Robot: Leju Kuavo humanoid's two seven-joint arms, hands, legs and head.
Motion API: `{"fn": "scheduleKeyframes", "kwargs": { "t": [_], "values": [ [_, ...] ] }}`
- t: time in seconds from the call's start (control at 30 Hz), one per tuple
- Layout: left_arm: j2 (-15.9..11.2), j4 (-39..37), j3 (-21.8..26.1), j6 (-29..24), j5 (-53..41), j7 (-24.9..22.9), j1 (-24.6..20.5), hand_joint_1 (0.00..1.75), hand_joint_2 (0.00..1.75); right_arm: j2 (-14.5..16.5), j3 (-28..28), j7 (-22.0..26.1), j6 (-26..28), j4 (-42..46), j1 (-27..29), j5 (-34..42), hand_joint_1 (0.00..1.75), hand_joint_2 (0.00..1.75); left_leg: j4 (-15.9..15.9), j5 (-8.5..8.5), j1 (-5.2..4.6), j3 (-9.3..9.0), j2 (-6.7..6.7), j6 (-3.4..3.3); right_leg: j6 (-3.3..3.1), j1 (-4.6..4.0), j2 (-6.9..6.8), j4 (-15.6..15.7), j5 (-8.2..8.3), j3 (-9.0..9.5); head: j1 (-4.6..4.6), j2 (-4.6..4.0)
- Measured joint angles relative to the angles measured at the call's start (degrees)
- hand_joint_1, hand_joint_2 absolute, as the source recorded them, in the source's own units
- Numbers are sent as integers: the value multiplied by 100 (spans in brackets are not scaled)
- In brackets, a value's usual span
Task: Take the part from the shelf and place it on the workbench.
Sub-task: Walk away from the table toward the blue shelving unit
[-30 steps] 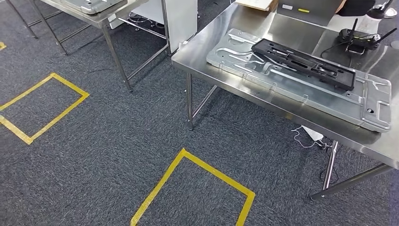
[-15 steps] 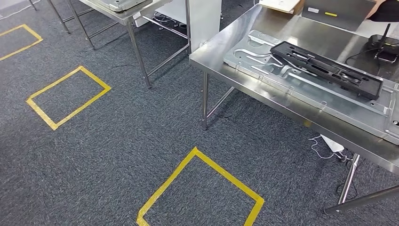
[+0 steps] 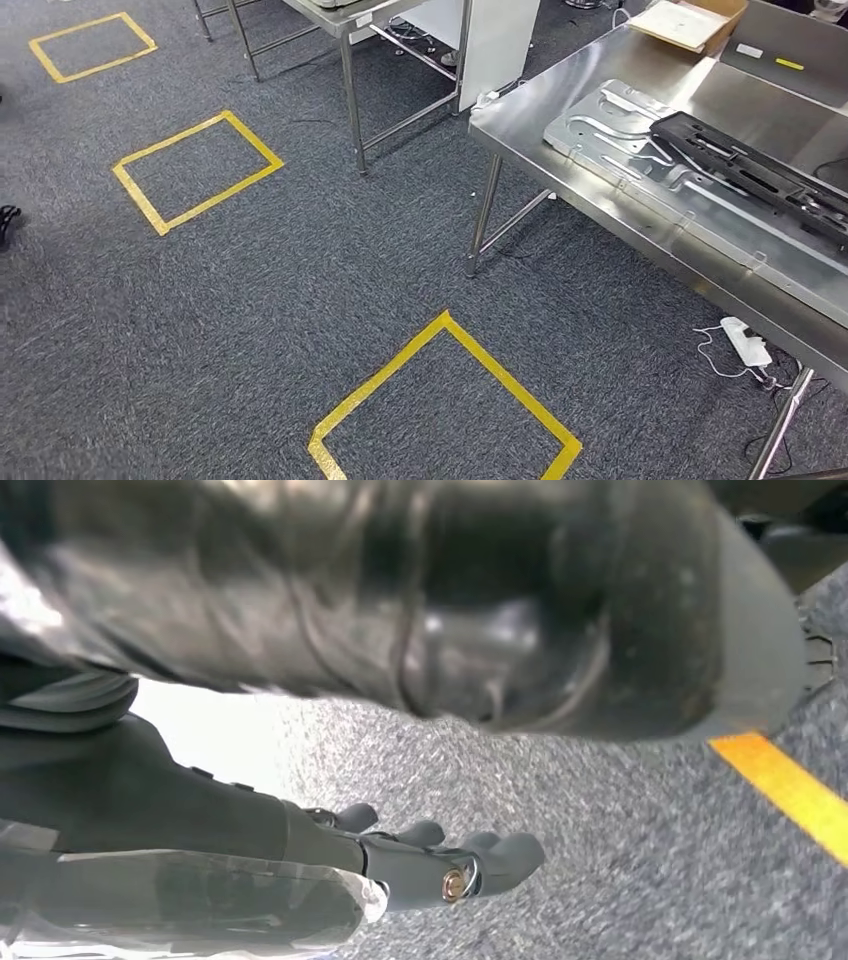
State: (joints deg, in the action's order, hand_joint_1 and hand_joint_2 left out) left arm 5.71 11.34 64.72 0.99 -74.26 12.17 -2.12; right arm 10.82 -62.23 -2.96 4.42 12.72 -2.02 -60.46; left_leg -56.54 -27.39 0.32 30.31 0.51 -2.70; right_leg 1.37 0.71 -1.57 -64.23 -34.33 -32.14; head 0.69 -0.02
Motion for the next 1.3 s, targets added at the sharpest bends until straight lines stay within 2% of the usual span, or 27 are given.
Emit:
{"fn": "scheduleKeyframes", "kwargs": {
  "t": [0.07, 0.1, 0.13, 0.17, 0.23, 0.3, 0.33, 0.37, 0.4, 0.47, 0.53, 0.57, 0.6, 0.63, 0.67, 0.7, 0.77, 0.83, 0.9, 0.97, 1.03, 1.07, 1.1, 1.13, 1.17, 1.23, 1.3],
  "values": [
    [-2, 0, 0, -4, -11, 15, -4, 0, 0, 0, 0, -5, -1, 0, 8, -9, 0, 0, -9, 19, -22, 39, -113, -32, 5, 3, 125, -755, -335, -363, -1, 0],
    [-2, 0, 0, -4, -12, 21, -4, 0, 0, 0, 0, -9, -1, -1, 10, -13, 0, 0, -16, 23, -34, 48, -180, -38, 2, 2, 136, -946, -351, -460, -2, 0],
    [-3, 0, 0, -5, -12, 26, -3, 0, 0, 0, 0, -12, -1, -1, 11, -19, 0, 0, -27, 24, -44, 51, -254, -40, -8, 2, 145, -917, -246, -454, -1, 0],
    [-2, 0, 0, -5, -12, 28, -2, 0, 0, 0, 0, -16, -1, -2, 10, -24, 0, 0, -39, 22, -52, 47, -328, -38, -27, 2, 171, -665, -44, -344, -1, 0],
    [3, 0, 0, -4, -13, 33, -8, 0, 0, -3, -1, -21, -1, -2, 17, -30, 0, 0, -69, 15, -66, 54, -465, -24, -96, 3, 403, 115, 367, -5, -1, 0],
    [10, 0, 0, -3, -14, 37, -17, 0, 0, -7, -1, -25, 0, -2, 18, -37, 0, 0, -98, 15, -61, 104, -587, 21, -146, -5, 606, 568, 513, 171, -1, 0],
    [13, 0, 1, -3, -14, 38, -16, 0, 0, -9, -1, -30, 0, -2, 14, -43, 0, 0, -104, 22, -50, 130, -645, 54, -159, -13, 618, 608, 499, 180, -2, 0],
    [11, 0, 2, -3, -14, 38, -12, 0, 0, -9, -1, -38, 1, -2, 3, -51, 0, 0, -102, 33, -42, 154, -714, 94, -173, -14, 550, 638, 511, 189, -1, 0],
    [7, 0, 4, -4, -15, 38, -5, 0, 0, -6, -1, -47, 1, -3, -5, -60, 0, 0, -123, 24, -37, 168, -708, 126, -195, -7, 474, 673, 526, 208, -1, 0],
    [1, 0, 9, -3, -16, 37, 0, 0, 0, 0, -3, -60, 4, -4, -5, -73, 0, 0, -378, -152, -43, 291, -489, 193, -259, 22, 313, 755, 557, 257, -7, 1],
    [-1, 0, 11, -4, -17, 35, -11, 0, 0, 3, -4, -60, 3, -6, 10, -85, 0, 0, -1052, -523, -13, 617, -202, 258, -297, 19, 147, 779, 557, 277, -14, 1],
    [-1, 0, 12, -6, -18, 32, -15, 0, 0, 4, -4, -60, 1, -8, 14, -90, 0, 0, -1422, -675, 13, 800, -146, 291, -298, 14, 58, 774, 549, 275, -14, 1],
    [-2, 0, 14, -10, -19, 28, -16, 0, 0, 4, -4, -60, -1, -9, 14, -93, 0, 0, -1663, -737, 39, 916, -117, 321, -292, 13, -25, 768, 537, 275, -15, 0],
    [-4, 0, 18, -13, -19, 22, -11, 0, 0, 6, -4, -60, -2, -11, 11, -95, 0, 0, -1696, -688, 63, 926, -95, 346, -279, 18, -105, 760, 523, 279, -15, 0],
    [-7, 0, 22, -17, -19, 17, -5, 0, 0, 10, -4, -60, -4, -12, 6, -97, 0, 0, -1479, -535, 81, 806, -62, 365, -259, 29, -176, 747, 505, 287, -15, 0],
    [-11, 0, 26, -20, -19, 13, 0, 0, 0, 16, -4, -60, -7, -13, 2, -97, 0, 0, -1089, -336, 95, 592, 8, 378, -233, 41, -242, 731, 482, 302, -15, 0],
    [-13, 0, 28, -21, -20, 10, -7, 0, 0, 25, -4, -60, -10, -14, -4, -98, 0, 0, -373, -85, 82, 207, 195, 357, -159, 37, -351, 694, 429, 331, -12, 0],
    [-11, 0, 30, -21, -21, 7, -9, 0, 0, 26, -4, -60, -11, -15, -20, -98, 0, 0, -164, -57, 45, 123, 247, 290, -84, 15, -429, 680, 407, 351, -8, 0],
    [-11, 0, 33, -22, -21, 3, 8, 0, 0, 28, -4, -60, -13, -15, -52, -98, 0, 0, -145, -31, 39, 146, 149, 205, -13, 30, -465, 682, 393, 374, -7, 0],
    [-10, 0, 35, -22, -25, -2, 11, 0, 0, 28, -4, -62, -20, -15, -60, -98, 0, 0, -103, 5, 54, 132, 58, 117, 36, 55, -263, 483, 215, 309, -6, 0],
    [-11, 0, 35, -22, -32, -8, 3, 0, 0, 28, -4, -68, -28, -16, -44, -98, 0, 0, -88, 28, 42, 135, -46, 56, 37, 58, 29, -179, -171, -1, -5, 1],
    [-11, 0, 35, -22, -33, -12, -2, 0, 0, 28, -4, -71, -31, -16, -37, -99, 0, 0, -91, 31, 24, 147, -108, 39, 27, 54, 98, -584, -342, -207, -5, 1],
    [-11, 0, 35, -22, -36, -14, -5, 0, 0, 28, -4, -74, -31, -17, -31, -101, 0, 0, -95, 33, 4, 153, -179, 28, 14, 50, 128, -893, -423, -374, -5, 1],
    [-11, 0, 35, -22, -37, -18, -5, 0, 0, 28, -4, -76, -31, -19, -28, -103, 0, 0, -100, 33, -15, 153, -257, 22, -6, 46, 141, -1004, -379, -451, -6, 1],
    [-11, 0, 35, -22, -38, -21, -5, 0, 0, 28, -4, -77, -31, -20, -26, -105, 0, 0, -107, 33, -29, 146, -338, 19, -36, 37, 162, -860, -207, -408, -6, 0],
    [-8, 0, 36, -20, -40, -25, -5, 0, 0, 27, -4, -78, -31, -22, -19, -107, 0, 0, -120, 27, -42, 130, -497, 20, -124, 10, 348, -111, 257, -100, -6, 0],
    [3, 0, 37, -19, -43, -27, -16, 0, 0, 22, -4, -80, -31, -22, -14, -107, 0, 0, -142, 26, -39, 156, -629, 52, -187, -11, 592, 465, 486, 125, -5, 0]
  ]
}}
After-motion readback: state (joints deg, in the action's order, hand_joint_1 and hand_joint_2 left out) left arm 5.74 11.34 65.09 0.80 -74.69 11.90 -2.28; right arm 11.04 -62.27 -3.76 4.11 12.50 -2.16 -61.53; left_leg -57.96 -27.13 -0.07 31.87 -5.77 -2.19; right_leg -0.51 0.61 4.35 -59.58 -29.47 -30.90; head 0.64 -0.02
